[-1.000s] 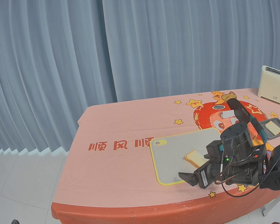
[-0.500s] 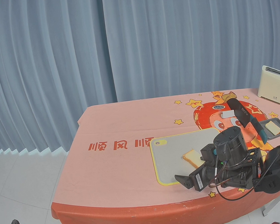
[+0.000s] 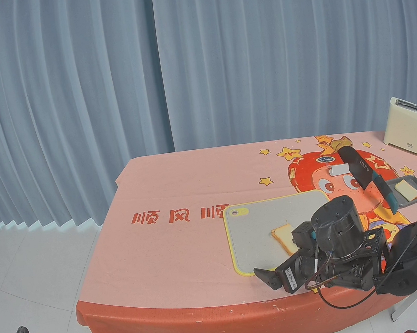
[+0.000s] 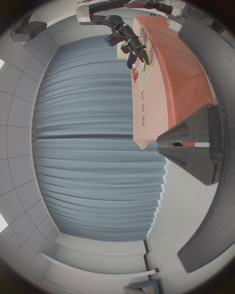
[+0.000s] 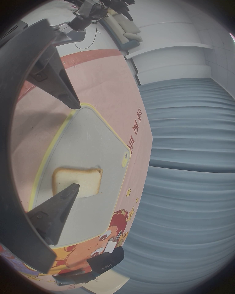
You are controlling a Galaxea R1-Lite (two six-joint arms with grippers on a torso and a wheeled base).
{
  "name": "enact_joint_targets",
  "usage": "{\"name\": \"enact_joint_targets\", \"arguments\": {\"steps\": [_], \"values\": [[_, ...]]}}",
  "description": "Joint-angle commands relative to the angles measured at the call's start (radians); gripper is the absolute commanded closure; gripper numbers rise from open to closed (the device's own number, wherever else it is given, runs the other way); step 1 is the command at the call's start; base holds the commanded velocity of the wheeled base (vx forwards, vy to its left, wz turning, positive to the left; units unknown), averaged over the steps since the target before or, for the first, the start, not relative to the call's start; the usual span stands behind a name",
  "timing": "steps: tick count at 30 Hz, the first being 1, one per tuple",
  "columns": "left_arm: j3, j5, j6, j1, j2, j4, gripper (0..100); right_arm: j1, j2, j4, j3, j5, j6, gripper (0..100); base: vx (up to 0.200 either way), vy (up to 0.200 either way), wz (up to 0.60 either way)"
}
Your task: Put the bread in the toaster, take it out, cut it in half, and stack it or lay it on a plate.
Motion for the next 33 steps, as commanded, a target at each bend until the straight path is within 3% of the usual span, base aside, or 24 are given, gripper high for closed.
{"name": "enact_joint_targets", "arguments": {"steps": [1, 13, 14, 19, 26, 33], "values": [[0.018, 0.001, 0.000, 0.000, -0.001, 0.000, 100, 0.006, 0.002, 0.000, 0.002, -0.001, 0.000, 0, 0.000, 0.000, 0.00], [0.018, -0.001, 0.000, 0.000, -0.001, 0.000, 100, -0.001, 0.026, 0.001, 0.004, -0.013, 0.010, 0, 0.000, 0.000, 0.00], [0.018, 0.001, 0.000, 0.000, -0.001, 0.000, 100, -0.003, 0.026, 0.001, 0.005, -0.014, 0.011, 100, 0.000, 0.000, 0.00], [0.018, 0.001, 0.000, 0.000, -0.001, 0.000, 100, -0.008, 0.025, 0.009, 0.004, -0.018, 0.011, 100, 0.000, 0.000, 0.00], [0.018, -0.001, 0.000, 0.000, -0.001, 0.000, 100, -0.020, 0.015, 0.000, 0.016, -0.065, 0.010, 100, 0.000, 0.000, 0.00], [0.018, -0.001, 0.000, 0.000, -0.001, -0.002, 100, -0.035, -0.075, -0.002, 0.011, -0.065, 0.002, 100, 0.000, 0.000, 0.00]]}}
